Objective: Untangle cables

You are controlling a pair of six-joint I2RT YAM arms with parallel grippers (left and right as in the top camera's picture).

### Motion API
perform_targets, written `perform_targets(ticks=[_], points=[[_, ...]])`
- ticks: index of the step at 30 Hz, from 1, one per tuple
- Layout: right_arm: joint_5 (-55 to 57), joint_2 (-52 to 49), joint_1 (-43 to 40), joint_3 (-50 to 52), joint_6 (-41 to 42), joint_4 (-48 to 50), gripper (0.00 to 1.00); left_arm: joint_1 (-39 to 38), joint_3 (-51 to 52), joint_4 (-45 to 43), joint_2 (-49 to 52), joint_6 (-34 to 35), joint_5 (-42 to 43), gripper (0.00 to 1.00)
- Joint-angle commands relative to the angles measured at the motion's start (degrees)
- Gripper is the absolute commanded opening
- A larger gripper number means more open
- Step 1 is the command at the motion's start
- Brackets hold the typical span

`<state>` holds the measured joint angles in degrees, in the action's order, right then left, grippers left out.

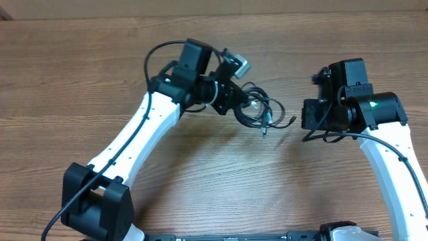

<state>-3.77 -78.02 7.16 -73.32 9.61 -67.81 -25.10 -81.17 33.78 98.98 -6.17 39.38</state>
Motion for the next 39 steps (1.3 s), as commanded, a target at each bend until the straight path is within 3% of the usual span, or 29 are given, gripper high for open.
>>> perform_targets(ticks=[1, 5, 9, 13, 22, 29, 34, 39], points=[[12.37, -0.52, -0.15, 0.63, 15.34, -0.92, 0.04, 0.85, -1.25, 1.11, -2.03, -0.46, 0.68, 0.04], [7.85, -1.88, -0.09, 0.63, 15.37, 0.2, 0.16, 0.52, -1.25, 1.55, -2.03, -0.48, 0.7, 0.04], [-10.19, -3.23, -0.09, 0.63, -1.66, 2.47, 0.28, 0.15, -1.25, 1.53, -2.03, -0.72, 0.61, 0.04], [-22.1, -3.34, -0.09, 0.63, -11.72, 3.04, 0.43, 0.15, -1.25, 1.57, -2.03, -0.7, 0.2, 0.04], [-23.39, -3.34, -0.09, 0.63, -12.72, 5.05, 0.45, -0.96, -1.25, 2.45, -2.03, -0.7, 0.15, 0.04], [-23.32, -3.34, -0.09, 0.63, -12.94, 6.95, 0.51, -2.29, -1.25, 0.81, -2.03, -0.72, 6.84, 0.04], [-23.28, -3.34, -0.09, 0.63, -12.94, 6.54, 0.45, -2.03, -1.25, 0.44, -2.03, -0.72, 8.26, 0.04], [-20.52, -3.34, -0.09, 0.63, -12.9, 4.94, 0.04, -1.7, -1.25, 0.28, -2.03, -0.72, 8.04, 0.04]])
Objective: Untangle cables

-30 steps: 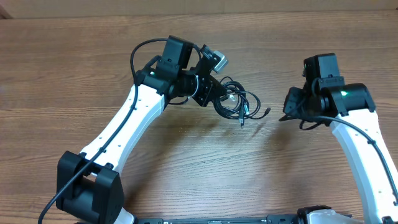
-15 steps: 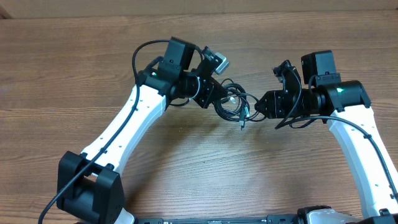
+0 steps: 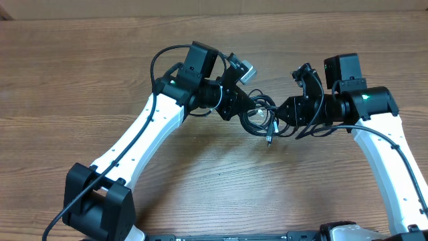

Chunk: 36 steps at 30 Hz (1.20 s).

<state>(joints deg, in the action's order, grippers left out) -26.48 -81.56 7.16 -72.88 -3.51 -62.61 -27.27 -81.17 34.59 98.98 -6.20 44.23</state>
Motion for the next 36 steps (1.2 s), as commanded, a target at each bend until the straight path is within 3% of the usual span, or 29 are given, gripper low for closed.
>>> perform_targets(ticks=[1, 7, 14, 15, 17, 18, 19, 25, 29, 36], points=[[3.1, 0.2, -0.09, 0.2, 0.22, -0.76, 0.04, 0.63, -1.25, -0.52, -2.03, -0.68, 3.19, 0.04], [11.34, 0.2, -0.11, 0.2, 3.13, -4.0, 0.04, 1.38, -1.25, -0.48, -2.03, -0.68, 3.19, 0.04], [37.73, 0.2, -0.15, 0.2, 28.17, -7.39, 0.06, 1.42, -1.25, -0.35, -2.03, -0.68, 3.19, 0.04], [37.77, 0.2, -0.13, 0.2, 29.24, -7.34, 0.18, 1.42, -1.25, -0.28, -2.03, -0.68, 3.19, 0.04], [35.01, 0.2, -0.13, 0.2, 28.89, -6.56, 0.56, 1.42, -1.25, -0.26, -2.03, -0.7, 3.19, 0.04], [32.92, 0.2, -0.13, 0.2, 28.24, -5.97, 0.68, 1.4, -1.25, -0.35, -2.03, -0.7, 3.17, 0.04], [30.25, 0.2, -0.11, 0.2, 26.23, -5.33, 0.7, 1.4, -1.25, -0.39, -2.03, -0.7, 2.84, 0.04], [5.55, 0.2, -0.09, 0.2, 7.93, -1.79, 0.66, 0.96, -1.25, 0.42, -2.03, -0.66, -6.73, 0.04], [-6.91, 0.2, -0.09, 0.2, 1.42, -0.59, 0.63, 0.46, -1.25, 0.55, -2.03, 0.04, -7.17, 0.04], [-8.98, 0.2, -0.09, 0.2, -0.02, -0.72, 0.47, -0.7, -1.25, 0.09, -2.03, 0.26, -6.56, 0.04]])
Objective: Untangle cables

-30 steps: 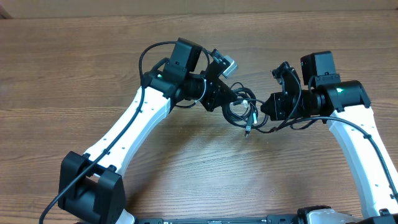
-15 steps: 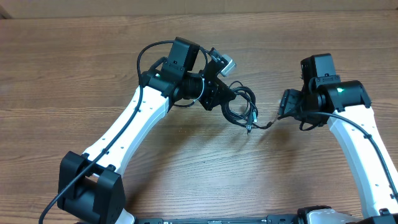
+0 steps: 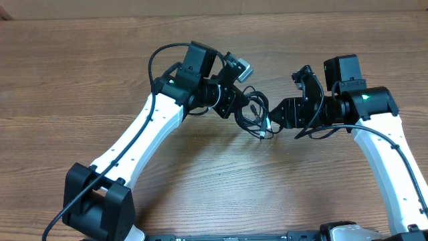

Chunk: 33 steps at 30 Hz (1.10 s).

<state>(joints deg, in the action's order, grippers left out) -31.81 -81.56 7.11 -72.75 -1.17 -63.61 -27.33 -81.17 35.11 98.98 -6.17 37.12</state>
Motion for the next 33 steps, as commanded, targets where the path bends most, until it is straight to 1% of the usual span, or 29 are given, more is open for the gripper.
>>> perform_targets(ticks=[1, 7, 8, 11, 16, 23, 26, 28, 32, 33], points=[[-3.5, 0.2, -0.04, 0.07, -2.34, 0.33, 0.46, -0.68, -1.25, -0.79, -2.03, 0.55, 1.49, 0.04], [0.48, 0.15, -0.04, 0.07, -2.34, 0.33, 0.46, -0.68, -1.25, -3.61, -2.03, 0.63, 8.61, 0.04], [0.46, 0.13, -0.04, 0.07, -2.32, 0.33, 0.45, -0.68, -1.25, -4.0, -2.03, 0.66, 9.35, 0.04], [0.7, 0.09, -0.04, 0.07, -2.32, 0.35, 0.37, -0.68, -1.25, -4.76, -2.03, 1.53, 10.36, 0.04], [1.16, 0.09, -0.04, 0.07, -2.34, 0.66, 0.33, -0.68, -1.25, -4.63, -2.03, 1.51, 10.58, 0.04], [1.99, 0.09, -0.04, 0.07, -2.32, 0.76, 0.04, -0.68, -1.25, -4.5, -2.03, 1.51, 10.56, 0.04], [5.38, 0.09, -0.04, 0.07, -1.79, 0.33, 0.04, -0.59, -1.25, -4.48, -2.03, 1.51, 10.49, 0.04], [9.4, 0.09, -0.04, 0.07, 0.55, -0.15, 0.04, -0.33, -1.25, -4.44, -2.03, 1.51, 10.47, 0.04], [24.09, 0.09, -0.04, 0.07, 11.98, -1.46, 0.04, 0.42, -1.25, -4.26, -2.03, 1.51, 10.47, 0.04], [29.24, 0.09, -0.04, 0.07, 16.02, -2.34, 0.04, 0.66, -1.25, -4.17, -2.03, 1.51, 10.49, 0.04]])
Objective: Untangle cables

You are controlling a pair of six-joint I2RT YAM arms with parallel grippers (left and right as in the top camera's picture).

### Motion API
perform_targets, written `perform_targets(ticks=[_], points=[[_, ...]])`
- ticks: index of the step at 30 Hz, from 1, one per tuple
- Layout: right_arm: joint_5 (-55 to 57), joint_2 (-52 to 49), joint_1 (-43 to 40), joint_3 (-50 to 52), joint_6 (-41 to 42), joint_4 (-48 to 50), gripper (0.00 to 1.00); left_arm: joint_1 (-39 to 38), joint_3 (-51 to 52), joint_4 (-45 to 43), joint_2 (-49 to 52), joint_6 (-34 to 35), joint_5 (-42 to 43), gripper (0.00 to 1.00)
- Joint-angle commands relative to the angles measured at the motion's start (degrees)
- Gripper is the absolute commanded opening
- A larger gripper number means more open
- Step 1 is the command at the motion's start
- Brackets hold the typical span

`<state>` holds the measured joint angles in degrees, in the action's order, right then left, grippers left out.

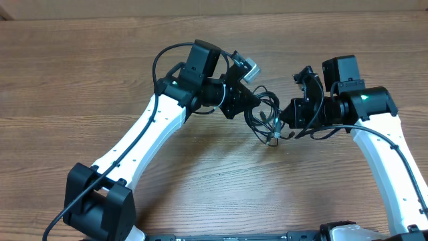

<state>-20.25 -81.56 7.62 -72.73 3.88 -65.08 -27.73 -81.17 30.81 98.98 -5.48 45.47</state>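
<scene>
A tangled bundle of black cables (263, 115) hangs between the two arms near the table's middle, with a connector end (273, 138) dangling lowest. My left gripper (246, 107) is shut on the bundle's left side. From the right, my right gripper (284, 119) reaches into the bundle's right side; its jaws are hidden among the cables, so I cannot tell whether they are shut. Both arms are raised above the table.
A wooden table (80, 80) stretches around the arms. A loose black wire (321, 134) hangs beneath the right arm's wrist. The arm bases stand at the front edge.
Both grippers have shifted slightly right with the bundle. The connector end now hangs a little lower and further right. The right gripper remains pressed against the bundle.
At first my left gripper held the bundle alone, the right gripper standing apart at the right. Then the right gripper was turned and reaching in at the bundle's right side. It stayed there, and the bundle has shifted slightly between moments.
</scene>
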Motion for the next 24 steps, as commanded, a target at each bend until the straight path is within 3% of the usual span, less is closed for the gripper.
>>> perform_targets(ticks=[1, 6, 10, 11, 14, 17, 19, 24], points=[[21.99, 0.09, -0.55, 0.04, 14.27, -1.73, 0.04, 1.16, -1.25, 0.26, -2.03, 0.81, 2.12, 0.04], [34.64, 0.09, -0.57, 0.04, 25.42, -5.46, 0.04, 1.86, -1.25, 0.72, -2.03, 0.81, 2.14, 0.04], [32.63, 0.09, -0.55, 0.04, 27.56, -4.9, 0.05, 1.88, -1.25, 0.76, -2.03, 0.81, 2.16, 0.04], [29.99, 0.09, -0.55, 0.04, 25.99, -4.07, 0.08, 1.88, -1.25, 0.76, -2.03, 0.81, 2.16, 0.04], [8.44, 0.09, -0.55, 0.04, 6.56, -0.66, 0.16, 1.81, -1.25, 0.68, -2.03, 0.81, 2.12, 0.04], [-6.99, 0.09, -0.55, 0.04, -5.6, -0.61, 0.3, 1.81, -1.25, 0.7, -2.03, 0.83, 2.19, 0.04], [-10.4, 0.09, -0.55, 0.04, -8.09, -0.52, 0.36, 1.81, -1.25, 0.66, -2.03, 1.7, 2.29, 0.04], [-10.25, 0.09, -0.55, 0.04, -8.5, 0.79, 0.37, 1.81, -1.25, 0.17, -2.03, 3.48, 6.64, 0.04]])
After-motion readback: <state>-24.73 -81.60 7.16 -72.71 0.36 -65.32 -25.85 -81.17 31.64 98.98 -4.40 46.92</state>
